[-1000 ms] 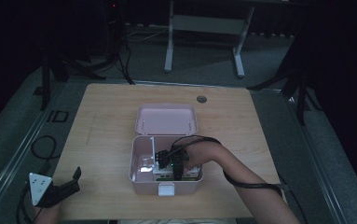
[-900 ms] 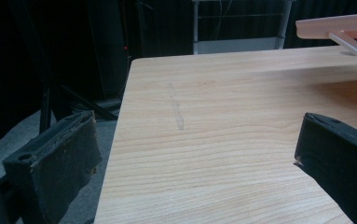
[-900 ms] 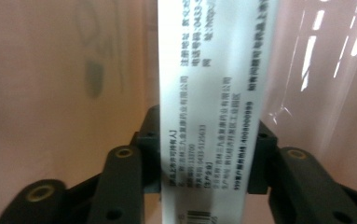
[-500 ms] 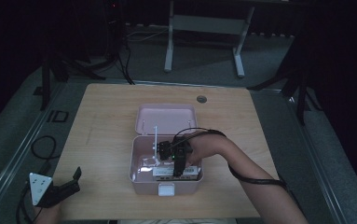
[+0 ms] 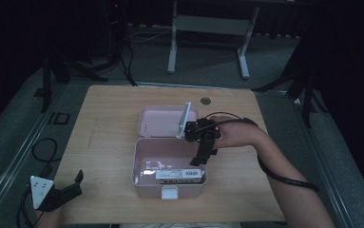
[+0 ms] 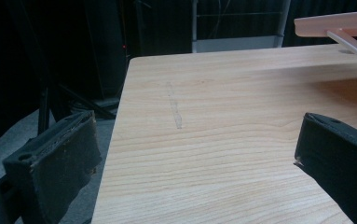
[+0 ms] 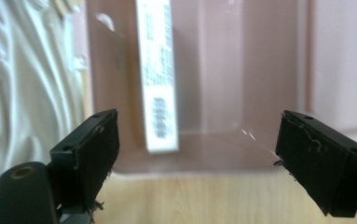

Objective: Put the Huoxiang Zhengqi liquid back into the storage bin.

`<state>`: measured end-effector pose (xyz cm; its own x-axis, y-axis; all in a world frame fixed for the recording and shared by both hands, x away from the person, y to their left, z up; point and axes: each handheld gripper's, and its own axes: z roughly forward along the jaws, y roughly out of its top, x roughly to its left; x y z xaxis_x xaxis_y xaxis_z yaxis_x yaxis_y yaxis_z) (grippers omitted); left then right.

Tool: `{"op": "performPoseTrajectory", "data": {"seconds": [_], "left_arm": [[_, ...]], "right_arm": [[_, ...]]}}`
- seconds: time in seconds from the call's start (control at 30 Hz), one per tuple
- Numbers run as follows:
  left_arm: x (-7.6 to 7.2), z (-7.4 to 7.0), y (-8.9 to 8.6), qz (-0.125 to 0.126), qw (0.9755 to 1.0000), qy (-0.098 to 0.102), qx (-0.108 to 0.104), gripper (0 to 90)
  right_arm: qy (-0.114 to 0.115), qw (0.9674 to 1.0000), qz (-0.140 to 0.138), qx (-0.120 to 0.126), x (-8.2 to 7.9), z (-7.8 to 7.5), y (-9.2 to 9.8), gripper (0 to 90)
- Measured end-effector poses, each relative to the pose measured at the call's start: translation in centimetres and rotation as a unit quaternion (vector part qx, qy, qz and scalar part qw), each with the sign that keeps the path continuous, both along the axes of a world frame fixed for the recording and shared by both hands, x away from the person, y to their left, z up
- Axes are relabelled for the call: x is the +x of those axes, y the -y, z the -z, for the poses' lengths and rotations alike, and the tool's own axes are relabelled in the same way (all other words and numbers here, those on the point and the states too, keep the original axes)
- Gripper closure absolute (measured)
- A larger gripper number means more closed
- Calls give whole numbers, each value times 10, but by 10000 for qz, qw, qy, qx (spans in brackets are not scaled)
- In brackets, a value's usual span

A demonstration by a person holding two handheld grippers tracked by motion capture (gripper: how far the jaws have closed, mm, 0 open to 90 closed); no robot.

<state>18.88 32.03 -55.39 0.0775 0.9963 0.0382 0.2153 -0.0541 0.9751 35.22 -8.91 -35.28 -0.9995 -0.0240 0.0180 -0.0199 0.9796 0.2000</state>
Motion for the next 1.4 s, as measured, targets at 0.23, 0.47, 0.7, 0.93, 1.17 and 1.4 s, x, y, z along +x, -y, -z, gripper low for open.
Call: {"op": "performPoseTrajectory", "data": {"seconds": [0.23,0.47,0.7,0.93,1.17,1.4], "left_arm": [[0,0,0,-5,10000,-17,6,0],[0,0,0,-4,10000,-14,-6,0],[0,0,0,3,10000,-26,11,0],[0,0,0,8,10000,-26,12,0],[0,0,0,15,10000,-23,10,0],[0,0,0,21,10000,-25,9,0]], "right_arm": [[230,9989,290,297,11,-6,44,133],[292,9966,653,412,18,-1,83,134],[371,9939,963,401,25,24,116,134],[604,9874,1330,614,34,60,135,131],[1023,9703,1912,1069,45,98,152,122],[1524,9310,2773,1823,52,132,176,116]]}}
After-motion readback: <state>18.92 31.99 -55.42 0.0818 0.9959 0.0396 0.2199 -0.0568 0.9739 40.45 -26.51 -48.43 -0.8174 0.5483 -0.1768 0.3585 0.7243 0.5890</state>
